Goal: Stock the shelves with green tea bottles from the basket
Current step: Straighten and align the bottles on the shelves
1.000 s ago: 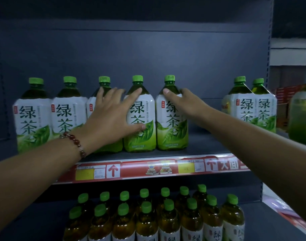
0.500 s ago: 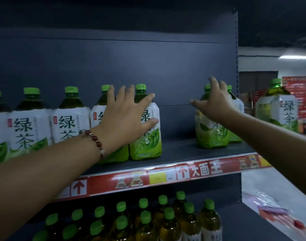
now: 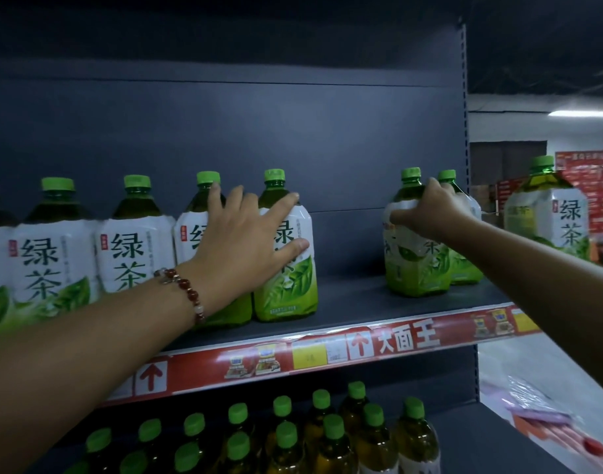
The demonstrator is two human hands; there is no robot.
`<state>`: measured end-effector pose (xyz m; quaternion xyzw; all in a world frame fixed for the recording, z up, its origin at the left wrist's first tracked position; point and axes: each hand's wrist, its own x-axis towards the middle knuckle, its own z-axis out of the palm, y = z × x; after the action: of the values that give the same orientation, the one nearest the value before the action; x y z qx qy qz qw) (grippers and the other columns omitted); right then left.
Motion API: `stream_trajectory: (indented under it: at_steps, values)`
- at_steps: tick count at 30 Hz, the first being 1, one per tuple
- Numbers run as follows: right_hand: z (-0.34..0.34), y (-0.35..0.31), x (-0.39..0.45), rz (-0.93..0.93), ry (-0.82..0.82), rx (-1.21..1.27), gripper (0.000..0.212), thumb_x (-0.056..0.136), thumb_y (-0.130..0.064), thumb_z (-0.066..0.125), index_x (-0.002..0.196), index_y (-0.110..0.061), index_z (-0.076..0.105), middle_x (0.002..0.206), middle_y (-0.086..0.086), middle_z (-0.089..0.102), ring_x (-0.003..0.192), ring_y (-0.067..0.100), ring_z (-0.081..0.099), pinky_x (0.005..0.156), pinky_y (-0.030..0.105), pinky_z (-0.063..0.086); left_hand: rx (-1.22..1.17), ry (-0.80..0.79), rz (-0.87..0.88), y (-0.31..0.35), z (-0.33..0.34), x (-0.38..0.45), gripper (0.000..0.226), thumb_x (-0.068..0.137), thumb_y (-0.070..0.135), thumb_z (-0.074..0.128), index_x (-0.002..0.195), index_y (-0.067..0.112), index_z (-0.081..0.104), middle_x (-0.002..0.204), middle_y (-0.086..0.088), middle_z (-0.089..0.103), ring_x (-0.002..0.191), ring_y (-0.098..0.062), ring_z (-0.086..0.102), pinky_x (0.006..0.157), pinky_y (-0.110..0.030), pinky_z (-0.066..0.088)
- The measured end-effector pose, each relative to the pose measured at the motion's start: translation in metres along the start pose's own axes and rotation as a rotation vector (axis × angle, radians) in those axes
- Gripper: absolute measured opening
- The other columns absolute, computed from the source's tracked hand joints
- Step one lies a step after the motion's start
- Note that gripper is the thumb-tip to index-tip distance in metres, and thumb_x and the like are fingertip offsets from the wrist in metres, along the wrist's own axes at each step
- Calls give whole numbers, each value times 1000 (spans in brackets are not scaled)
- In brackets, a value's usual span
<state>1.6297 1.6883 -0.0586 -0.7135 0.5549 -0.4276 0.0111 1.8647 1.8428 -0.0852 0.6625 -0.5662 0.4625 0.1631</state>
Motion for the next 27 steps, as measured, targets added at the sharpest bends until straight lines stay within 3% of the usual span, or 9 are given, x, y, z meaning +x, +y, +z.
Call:
stream_trajectory:
  at_steps: [3, 5, 10, 14, 20, 22, 25, 27]
  values:
    - [-8, 1, 3, -21, -106, 95, 67, 80, -47, 72, 130, -7, 53, 121, 17, 58, 104, 36, 60, 84, 42, 54, -21, -6, -9, 2, -1, -1, 75, 88, 74, 24, 154, 39, 20, 135, -18, 52, 136, -37, 34, 118, -58, 10]
    - [-12, 2, 3, -33, -165, 196, 56, 78, -39, 74, 125, -11, 59, 114, 15, 63, 97, 33, 63, 77, 38, 54, -26, -9, -14, 2, 0, -1, 74, 90, 74, 26, 154, 39, 19, 136, -18, 51, 138, -38, 33, 118, -58, 10]
    - [-10, 10, 7, -36, -211, 324, 83, 50, -53, 73, 122, -15, 59, 116, 12, 65, 98, 30, 64, 83, 42, 56, -22, 1, -19, 2, 5, 0, 75, 88, 75, 25, 154, 40, 19, 133, -18, 53, 137, -38, 34, 118, -59, 10]
    - [-14, 8, -2, 2, -196, 337, 84, 76, -38, 81, 144, -14, 38, 129, 12, 53, 106, 28, 53, 85, 37, 46, -30, 23, -18, 1, 7, 0, 74, 89, 75, 21, 154, 39, 21, 131, -19, 55, 135, -39, 36, 118, -60, 12]
    - [-12, 9, -2, -4, -216, 226, 106, 63, -75, 72, 144, -14, 41, 139, 18, 47, 123, 38, 52, 99, 49, 49, -35, 37, -22, 1, 10, -1, 74, 89, 75, 21, 154, 39, 21, 130, -19, 55, 135, -39, 36, 118, -59, 11]
    - [-12, 9, -5, -23, -225, 277, 96, 72, -74, 65, 143, -14, 44, 139, 16, 48, 122, 36, 52, 97, 45, 47, -40, 39, -20, 1, 10, -1, 73, 90, 74, 23, 154, 39, 21, 129, -19, 55, 134, -39, 36, 118, -59, 11]
    - [-9, 11, -5, -50, -298, 478, 65, 91, -54, 60, 140, -14, 46, 124, 10, 56, 110, 27, 53, 90, 40, 42, -41, 50, -23, 2, 10, -1, 75, 87, 75, 21, 153, 39, 22, 128, -19, 55, 134, -40, 37, 118, -59, 11]
    - [-7, 13, -4, -53, -303, 511, 63, 92, -52, 59, 141, -15, 46, 124, 8, 57, 111, 27, 54, 89, 39, 43, -45, 51, -26, 2, 10, -1, 74, 89, 75, 22, 153, 39, 22, 129, -19, 55, 134, -39, 37, 118, -59, 10]
